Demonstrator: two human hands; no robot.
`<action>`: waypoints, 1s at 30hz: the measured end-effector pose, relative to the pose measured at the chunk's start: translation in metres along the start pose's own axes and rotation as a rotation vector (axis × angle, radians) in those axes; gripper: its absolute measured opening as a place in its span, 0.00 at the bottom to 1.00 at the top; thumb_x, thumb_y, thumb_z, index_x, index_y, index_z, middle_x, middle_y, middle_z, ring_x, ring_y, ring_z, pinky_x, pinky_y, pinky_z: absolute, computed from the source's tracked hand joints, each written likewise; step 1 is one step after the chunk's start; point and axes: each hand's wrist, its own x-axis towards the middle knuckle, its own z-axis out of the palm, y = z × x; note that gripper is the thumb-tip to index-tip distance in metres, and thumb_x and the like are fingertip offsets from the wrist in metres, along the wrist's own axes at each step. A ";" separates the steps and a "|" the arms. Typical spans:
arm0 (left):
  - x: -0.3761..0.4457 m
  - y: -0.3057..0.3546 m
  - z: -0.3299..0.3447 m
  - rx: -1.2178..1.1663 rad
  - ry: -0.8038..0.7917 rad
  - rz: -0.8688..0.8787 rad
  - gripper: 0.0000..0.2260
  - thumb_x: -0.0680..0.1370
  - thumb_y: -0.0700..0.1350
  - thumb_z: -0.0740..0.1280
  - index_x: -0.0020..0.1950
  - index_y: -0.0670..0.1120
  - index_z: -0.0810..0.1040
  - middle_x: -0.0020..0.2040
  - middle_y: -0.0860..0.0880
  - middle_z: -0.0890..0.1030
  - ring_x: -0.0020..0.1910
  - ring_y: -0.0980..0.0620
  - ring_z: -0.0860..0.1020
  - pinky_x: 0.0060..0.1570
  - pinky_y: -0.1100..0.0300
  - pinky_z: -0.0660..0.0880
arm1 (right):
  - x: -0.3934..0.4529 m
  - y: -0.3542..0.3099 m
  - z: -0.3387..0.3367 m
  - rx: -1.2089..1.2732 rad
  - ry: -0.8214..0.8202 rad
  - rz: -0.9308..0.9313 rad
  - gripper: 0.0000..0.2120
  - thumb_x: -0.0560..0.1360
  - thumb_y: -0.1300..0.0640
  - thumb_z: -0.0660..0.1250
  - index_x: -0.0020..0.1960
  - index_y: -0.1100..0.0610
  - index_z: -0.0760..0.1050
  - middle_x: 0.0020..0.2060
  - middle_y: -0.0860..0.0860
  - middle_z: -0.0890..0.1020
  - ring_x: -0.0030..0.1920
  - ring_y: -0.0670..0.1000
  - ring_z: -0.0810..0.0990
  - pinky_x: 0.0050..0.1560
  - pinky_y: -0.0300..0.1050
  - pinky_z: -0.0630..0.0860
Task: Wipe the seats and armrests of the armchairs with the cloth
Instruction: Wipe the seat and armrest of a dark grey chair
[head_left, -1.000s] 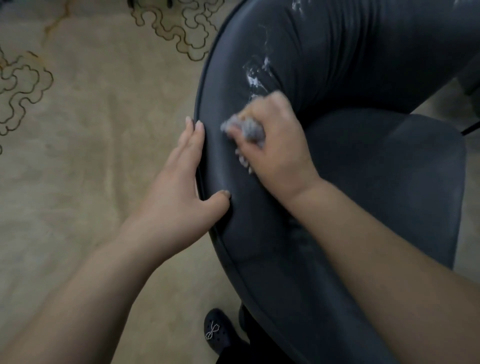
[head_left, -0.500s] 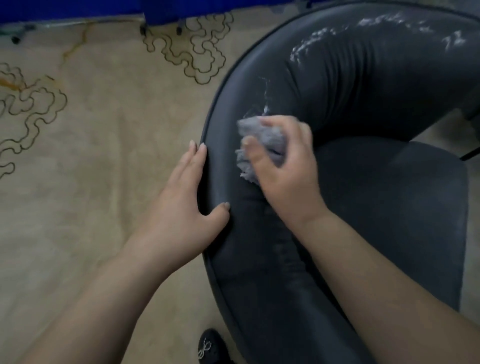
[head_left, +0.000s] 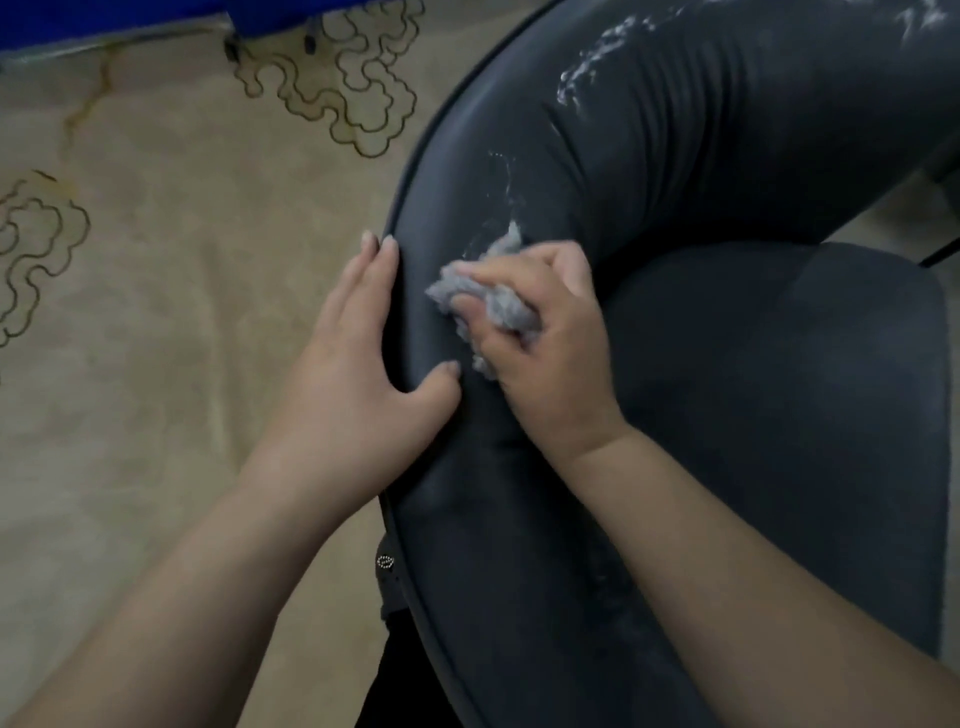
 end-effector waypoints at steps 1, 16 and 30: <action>0.006 -0.001 -0.002 0.015 -0.023 0.013 0.42 0.67 0.58 0.65 0.79 0.56 0.51 0.78 0.61 0.51 0.73 0.69 0.48 0.58 0.86 0.43 | -0.006 0.007 -0.004 -0.016 0.018 0.038 0.10 0.72 0.63 0.72 0.53 0.62 0.81 0.48 0.57 0.71 0.48 0.44 0.74 0.55 0.30 0.69; 0.061 -0.017 -0.024 0.042 -0.233 0.210 0.50 0.60 0.70 0.62 0.78 0.61 0.44 0.76 0.67 0.47 0.71 0.76 0.44 0.60 0.75 0.49 | 0.005 0.009 0.001 -0.052 0.193 0.190 0.06 0.72 0.63 0.73 0.49 0.60 0.81 0.47 0.58 0.73 0.47 0.40 0.75 0.52 0.30 0.70; 0.101 -0.021 -0.034 -0.007 -0.329 0.313 0.50 0.62 0.68 0.67 0.78 0.62 0.45 0.77 0.66 0.48 0.74 0.66 0.54 0.68 0.59 0.63 | 0.005 0.021 -0.014 -0.114 0.365 0.536 0.02 0.73 0.57 0.72 0.45 0.55 0.80 0.49 0.59 0.77 0.45 0.41 0.77 0.50 0.28 0.69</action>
